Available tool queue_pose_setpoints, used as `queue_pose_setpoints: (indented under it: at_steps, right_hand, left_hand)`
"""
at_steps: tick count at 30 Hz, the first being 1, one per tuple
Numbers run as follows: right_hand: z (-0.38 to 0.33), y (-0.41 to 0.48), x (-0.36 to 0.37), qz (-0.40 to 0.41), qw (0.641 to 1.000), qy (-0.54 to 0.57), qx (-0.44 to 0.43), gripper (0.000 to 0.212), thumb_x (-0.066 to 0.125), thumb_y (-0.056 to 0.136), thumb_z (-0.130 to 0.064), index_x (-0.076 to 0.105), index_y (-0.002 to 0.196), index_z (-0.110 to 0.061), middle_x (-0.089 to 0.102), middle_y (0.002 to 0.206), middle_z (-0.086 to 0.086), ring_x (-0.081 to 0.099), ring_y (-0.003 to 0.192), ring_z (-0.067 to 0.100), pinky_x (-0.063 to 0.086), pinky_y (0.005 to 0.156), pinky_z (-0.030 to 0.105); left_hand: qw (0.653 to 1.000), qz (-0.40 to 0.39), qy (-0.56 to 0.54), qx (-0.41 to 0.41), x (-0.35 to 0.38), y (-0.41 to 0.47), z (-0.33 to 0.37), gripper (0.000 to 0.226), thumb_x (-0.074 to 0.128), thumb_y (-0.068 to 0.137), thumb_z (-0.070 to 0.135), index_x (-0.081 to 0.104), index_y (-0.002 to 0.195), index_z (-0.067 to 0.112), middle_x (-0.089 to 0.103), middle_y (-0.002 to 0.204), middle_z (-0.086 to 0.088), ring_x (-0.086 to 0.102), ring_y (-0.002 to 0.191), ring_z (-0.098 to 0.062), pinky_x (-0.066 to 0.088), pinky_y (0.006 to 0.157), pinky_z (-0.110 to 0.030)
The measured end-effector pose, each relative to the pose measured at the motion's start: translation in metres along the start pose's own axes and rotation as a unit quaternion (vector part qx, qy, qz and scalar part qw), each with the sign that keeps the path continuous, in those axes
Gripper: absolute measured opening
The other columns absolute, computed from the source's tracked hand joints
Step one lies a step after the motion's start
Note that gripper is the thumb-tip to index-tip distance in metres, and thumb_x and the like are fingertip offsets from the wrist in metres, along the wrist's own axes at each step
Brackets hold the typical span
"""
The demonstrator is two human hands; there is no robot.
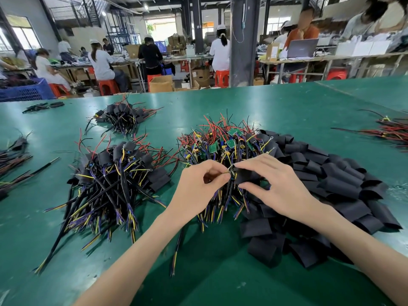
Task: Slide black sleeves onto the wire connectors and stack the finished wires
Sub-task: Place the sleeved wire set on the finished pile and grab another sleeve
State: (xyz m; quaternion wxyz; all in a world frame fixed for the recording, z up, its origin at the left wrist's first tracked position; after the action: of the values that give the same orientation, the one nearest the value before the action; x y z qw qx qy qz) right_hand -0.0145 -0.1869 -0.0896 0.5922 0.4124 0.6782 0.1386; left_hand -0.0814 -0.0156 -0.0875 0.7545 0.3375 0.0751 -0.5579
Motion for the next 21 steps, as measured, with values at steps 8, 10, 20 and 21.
queue_pose_setpoints:
  at_steps: [8, 10, 20, 21]
  right_hand:
    - [0.001, -0.001, 0.001, -0.017, 0.999, 0.028, 0.028, 0.049, 0.076, 0.078, -0.017, 0.059, 0.123, -0.02, 0.058, 0.105, -0.017, 0.051, 0.099, 0.0, 0.042, 0.088, 0.019]
    - [0.002, -0.001, 0.001, -0.021, 0.998, 0.041, 0.041, 0.05, 0.076, 0.078, -0.018, 0.057, 0.125, -0.022, 0.062, 0.107, -0.013, 0.052, 0.102, 0.0, 0.041, 0.088, 0.015]
    - [0.006, 0.002, -0.004, 0.005, 0.998, 0.027, 0.063, 0.041, 0.065, 0.086, -0.036, 0.054, 0.124, -0.024, 0.055, 0.117, -0.014, 0.052, 0.103, 0.002, 0.041, 0.093, 0.019]
    - [0.011, 0.004, -0.009, 0.038, 0.997, 0.003, 0.07, 0.037, 0.062, 0.088, -0.034, 0.056, 0.121, -0.02, 0.055, 0.116, -0.011, 0.054, 0.102, 0.007, 0.043, 0.093, 0.025]
  left_hand:
    - [1.0, -0.006, -0.021, 0.008, 0.001, -0.002, 0.002, 0.012, 0.069, 0.084, 0.009, 0.066, 0.08, 0.021, 0.064, 0.071, 0.01, 0.052, 0.063, 0.005, 0.039, 0.064, -0.009]
    - [1.0, -0.004, -0.018, 0.008, 0.001, -0.002, 0.002, 0.013, 0.069, 0.084, 0.009, 0.066, 0.08, 0.021, 0.064, 0.072, 0.009, 0.052, 0.064, 0.004, 0.04, 0.065, -0.01]
    - [0.997, 0.055, 0.013, 0.046, -0.005, -0.003, 0.007, 0.019, 0.069, 0.083, 0.008, 0.058, 0.088, 0.022, 0.058, 0.071, 0.004, 0.05, 0.065, 0.0, 0.038, 0.065, -0.008]
    - [0.995, 0.082, 0.018, 0.058, -0.01, -0.001, 0.007, 0.019, 0.069, 0.083, 0.008, 0.056, 0.09, 0.02, 0.059, 0.071, 0.002, 0.051, 0.065, -0.002, 0.039, 0.064, -0.009]
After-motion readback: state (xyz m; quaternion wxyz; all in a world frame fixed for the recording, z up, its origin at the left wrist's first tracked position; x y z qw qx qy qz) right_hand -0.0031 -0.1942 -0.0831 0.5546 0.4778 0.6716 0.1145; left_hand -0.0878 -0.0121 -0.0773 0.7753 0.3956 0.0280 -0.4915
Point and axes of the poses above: each hand's wrist, its own y-axis towards the middle knuckle, its own x-axis out of the palm, z = x × y, the point moved 2 cm from there along y, towards the middle knuckle
